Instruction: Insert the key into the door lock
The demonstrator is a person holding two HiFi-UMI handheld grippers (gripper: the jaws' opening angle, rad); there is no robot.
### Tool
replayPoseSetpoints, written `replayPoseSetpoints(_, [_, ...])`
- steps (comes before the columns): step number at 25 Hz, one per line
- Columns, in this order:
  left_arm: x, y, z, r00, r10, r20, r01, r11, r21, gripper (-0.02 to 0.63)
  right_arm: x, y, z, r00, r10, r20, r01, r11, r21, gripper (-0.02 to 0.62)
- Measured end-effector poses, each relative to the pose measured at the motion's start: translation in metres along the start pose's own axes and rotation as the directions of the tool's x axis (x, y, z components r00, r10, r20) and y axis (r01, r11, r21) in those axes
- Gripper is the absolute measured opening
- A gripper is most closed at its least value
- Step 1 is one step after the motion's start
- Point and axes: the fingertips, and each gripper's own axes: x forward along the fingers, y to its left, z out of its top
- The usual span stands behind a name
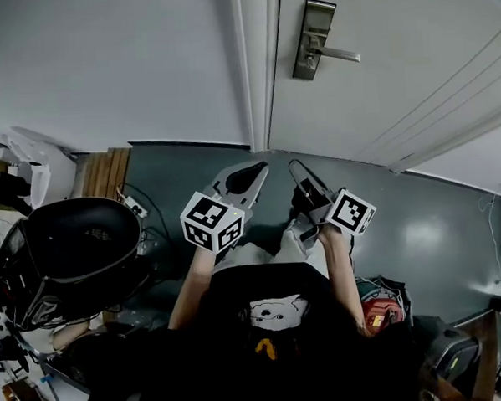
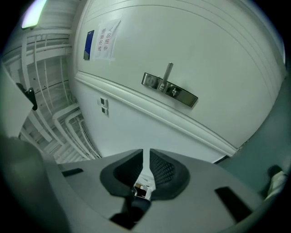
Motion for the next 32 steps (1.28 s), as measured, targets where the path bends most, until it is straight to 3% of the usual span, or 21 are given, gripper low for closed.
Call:
replayPoseSetpoints(7, [-0.024, -0.024, -0.018, 0.997, -0.077, -0.006, 0.077, 0.997, -0.020, 0.009, -0.034, 0.020, -0.030, 0.998, -0.038, 0.047, 0.039, 0.999, -0.028, 0.034])
replayPoseSetpoints(16, [-0.024, -0.061, -0.030, 0.988, -0.154, -0.017, 0.154, 0.988, -0.031, 0.009, -0.074, 0.025, -0.038, 0.992, -0.092, 0.082, 0.098, 0.993, -0.067, 0.032])
replayPoseSetpoints(32, [-0.004, -0.128, -0.041, 0.982, -0.178, -0.056, 0.177, 0.984, -0.008, 0.009, -0.141, 0.018, -0.025, 0.991, -0.087, 0.098, 0.094, 0.993, -0.068, 0.025])
